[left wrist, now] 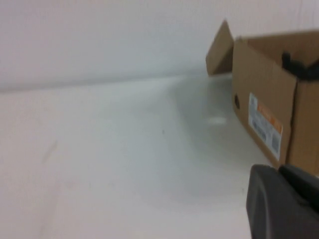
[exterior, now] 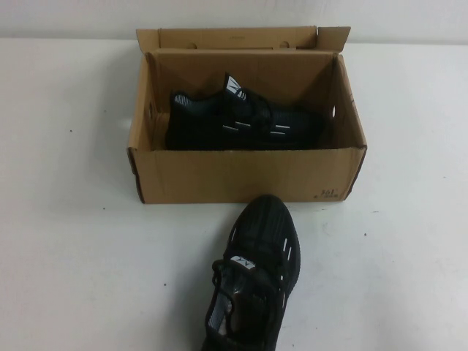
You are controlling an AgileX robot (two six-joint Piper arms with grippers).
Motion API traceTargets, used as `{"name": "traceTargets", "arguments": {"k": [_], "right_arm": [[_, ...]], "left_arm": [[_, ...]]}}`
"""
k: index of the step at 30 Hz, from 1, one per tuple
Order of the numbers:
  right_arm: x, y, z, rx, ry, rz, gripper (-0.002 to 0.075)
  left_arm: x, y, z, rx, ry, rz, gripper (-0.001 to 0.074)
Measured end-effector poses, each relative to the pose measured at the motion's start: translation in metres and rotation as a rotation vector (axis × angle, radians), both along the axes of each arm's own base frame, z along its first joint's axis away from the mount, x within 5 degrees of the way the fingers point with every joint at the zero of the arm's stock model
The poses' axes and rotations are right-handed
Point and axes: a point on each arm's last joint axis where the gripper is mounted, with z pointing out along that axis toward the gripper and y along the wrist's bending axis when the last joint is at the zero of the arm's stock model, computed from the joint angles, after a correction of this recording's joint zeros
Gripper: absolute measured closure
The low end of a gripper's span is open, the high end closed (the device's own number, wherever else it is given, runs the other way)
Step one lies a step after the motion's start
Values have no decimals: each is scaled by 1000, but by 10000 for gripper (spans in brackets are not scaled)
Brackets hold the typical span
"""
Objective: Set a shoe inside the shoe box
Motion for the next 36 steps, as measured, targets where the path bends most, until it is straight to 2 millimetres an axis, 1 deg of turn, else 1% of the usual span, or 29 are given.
{"name": "traceTargets", "arguments": {"k": [5, 9, 13, 18, 23, 24, 26, 27, 29, 31, 33, 34, 35, 36], "right_arm": [[-8, -1, 29, 10, -330, -7, 743], [-19, -1, 46, 18, -549, -10, 743], [-24, -2, 52, 23, -637, -11, 743], [-29, -3, 57, 46, -712, -19, 743], [-41, -6, 68, 81, -871, -25, 743], [-45, -6, 76, 101, -905, -16, 743], [-55, -6, 98, 162, -976, 25, 743], [-61, -6, 111, 200, -1002, 54, 743], [-70, -6, 134, 263, -997, 103, 743], [-80, -6, 159, 305, -950, 136, 743], [-90, -5, 177, 322, -894, 150, 743], [-95, -5, 187, 326, -856, 152, 743], [-99, -5, 196, 327, -833, 154, 743], [-100, -4, 204, 329, -784, 153, 743]], "left_arm": [[-3, 0, 28, -42, -306, -7, 736], [-12, 0, 50, -126, -561, -27, 737], [-20, 1, 61, -169, -704, -44, 737], [-24, 2, 66, -185, -778, -50, 737], [-38, 3, 80, -310, -951, -111, 737], [-41, 4, 87, -336, -985, -125, 737], [-49, 5, 105, -362, -1041, -144, 737], [-54, 5, 117, -370, -1064, -151, 737], [-64, 6, 140, -376, -1077, -155, 737], [-74, 8, 164, -380, -1050, -152, 737], [-84, 9, 187, -378, -996, -143, 737], [-86, 9, 198, -375, -955, -136, 737], [-84, 9, 207, -374, -906, -130, 737], [-81, 9, 216, -375, -839, -121, 737]]}}
